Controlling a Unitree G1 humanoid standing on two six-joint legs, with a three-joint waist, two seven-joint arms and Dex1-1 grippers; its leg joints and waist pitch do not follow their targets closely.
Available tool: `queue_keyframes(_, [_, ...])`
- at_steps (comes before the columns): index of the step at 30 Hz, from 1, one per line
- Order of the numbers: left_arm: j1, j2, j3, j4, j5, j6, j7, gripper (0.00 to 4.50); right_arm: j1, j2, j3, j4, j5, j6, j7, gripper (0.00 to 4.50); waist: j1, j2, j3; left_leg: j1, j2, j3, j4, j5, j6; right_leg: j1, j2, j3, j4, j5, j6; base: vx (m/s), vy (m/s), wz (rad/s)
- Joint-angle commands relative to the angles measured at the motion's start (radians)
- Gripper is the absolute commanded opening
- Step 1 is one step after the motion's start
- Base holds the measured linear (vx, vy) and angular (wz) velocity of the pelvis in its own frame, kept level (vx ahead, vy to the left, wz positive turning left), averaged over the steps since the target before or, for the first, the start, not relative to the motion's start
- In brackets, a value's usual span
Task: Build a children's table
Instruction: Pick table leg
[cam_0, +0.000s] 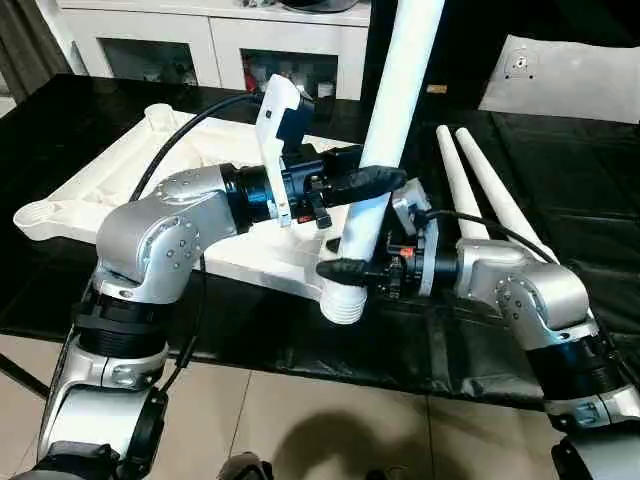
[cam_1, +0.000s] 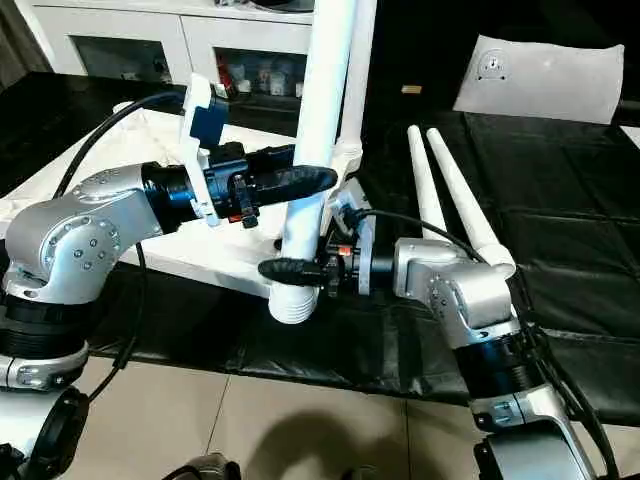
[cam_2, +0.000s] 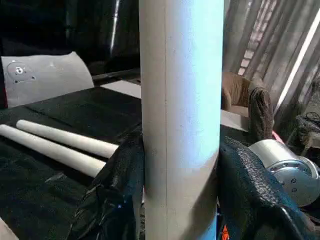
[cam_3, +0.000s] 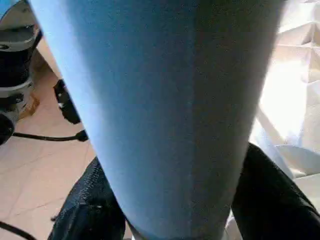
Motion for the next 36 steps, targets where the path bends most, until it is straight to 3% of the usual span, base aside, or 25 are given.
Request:
queue_keyframes(1, [-0.033, 0.004, -0.014, -0.023, 0.009, -0.017, -0.018, 1.75, 0.001, -0.013, 0.015, -0.019, -0.003, 0.014, 0.012, 2.37, -0.001, -0.021, -0.086, 0.008, 0.004, 0.007, -0.061, -0.111, 0.008, 0.064, -0.055, 0.033, -0.073, -0.241, -0.147, 0.000, 0.000, 0.00])
queue_keyframes(5, [-0.038, 0.008, -0.022, -0.016, 0.017, -0.024, -0.026, 1.75, 0.007, -0.018, 0.026, -0.021, -0.009, 0.017, 0.020, 2.02, -0.001, -0.019, -0.086, 0.009, 0.005, 0.007, -0.060, -0.109, 0.006, 0.063, -0.055, 0.033, -0.072, -0.238, -0.146, 0.000, 0.000, 0.00])
queue_keyframes(16, [-0.045, 0.022, -0.046, -0.019, 0.042, -0.041, -0.040, 1.75, 0.008, -0.017, 0.035, -0.021, -0.014, 0.018, 0.021, 1.95, 0.000, -0.016, -0.087, 0.009, 0.004, 0.006, -0.060, -0.112, 0.004, 0.063, -0.055, 0.033, -0.072, -0.239, -0.148, 0.000, 0.000, 0.00])
queue_keyframes(19, [-0.053, 0.006, -0.030, -0.026, 0.013, 0.004, -0.015, 1.75, 0.013, -0.006, 0.031, -0.022, -0.015, 0.008, 0.011, 1.95, -0.001, -0.014, -0.087, 0.009, 0.004, 0.007, -0.059, -0.113, 0.002, 0.063, -0.054, 0.033, -0.071, -0.233, -0.151, 0.000, 0.000, 0.00])
queue_keyframes(20, [-0.054, -0.006, -0.012, -0.032, -0.020, 0.026, -0.018, 2.31, 0.016, -0.001, 0.030, -0.022, -0.017, 0.002, 0.006, 1.95, 0.000, -0.014, -0.087, 0.009, 0.004, 0.007, -0.059, -0.113, 0.002, 0.063, -0.054, 0.033, -0.070, -0.230, -0.154, 0.000, 0.000, 0.00])
queue_keyframes(25, [-0.049, -0.063, 0.047, -0.062, -0.126, 0.056, -0.002, 2.54, 0.030, 0.021, 0.013, -0.027, -0.005, 0.020, -0.029, 1.93, 0.000, -0.007, -0.088, 0.007, 0.003, 0.006, -0.058, -0.112, 0.003, 0.065, -0.053, 0.032, -0.068, -0.197, -0.177, 0.000, 0.000, 0.00])
queue_keyframes(26, [-0.048, -0.073, 0.053, -0.065, -0.137, 0.056, 0.003, 2.87, 0.034, 0.027, 0.006, -0.030, 0.005, 0.026, -0.032, 1.93, 0.000, -0.010, -0.088, 0.006, 0.002, 0.007, -0.057, -0.115, 0.006, 0.066, -0.053, 0.032, -0.071, -0.196, -0.177, 0.000, 0.000, 0.00])
queue_keyframes(28, [-0.046, -0.086, 0.060, -0.068, -0.147, 0.055, 0.012, 2.93, 0.038, 0.032, -0.001, -0.034, 0.014, 0.032, -0.036, 1.93, 0.001, -0.010, -0.088, 0.008, 0.002, 0.006, -0.058, -0.124, 0.008, 0.066, -0.053, 0.031, -0.072, -0.205, -0.176, 0.000, 0.000, 0.00])
queue_keyframes(31, [-0.033, -0.157, 0.101, -0.065, -0.164, 0.023, 0.072, 3.12, 0.047, 0.065, -0.031, -0.032, 0.011, -0.007, -0.085, 1.93, 0.001, -0.003, -0.087, 0.009, 0.004, 0.005, -0.058, -0.136, 0.002, 0.064, -0.054, 0.031, -0.075, -0.214, -0.177, 0.000, 0.000, 0.00])
queue_keyframes(32, [-0.029, -0.168, 0.111, -0.063, -0.172, 0.020, 0.082, 3.38, 0.051, 0.076, -0.042, -0.032, 0.012, -0.018, -0.101, 1.93, 0.000, -0.007, -0.088, 0.007, 0.003, 0.004, -0.060, -0.139, 0.001, 0.066, -0.054, 0.029, -0.076, -0.226, -0.168, 0.000, 0.000, 0.00])
queue_keyframes(36, [-0.009, -0.232, 0.213, -0.045, -0.281, 0.019, 0.141, 3.51, 0.070, 0.147, -0.121, -0.057, 0.025, -0.067, -0.216, 1.93, -0.001, -0.005, -0.087, 0.007, 0.002, 0.005, -0.058, -0.147, -0.004, 0.064, -0.055, 0.030, -0.079, -0.248, -0.164, 0.000, 0.000, 0.00])
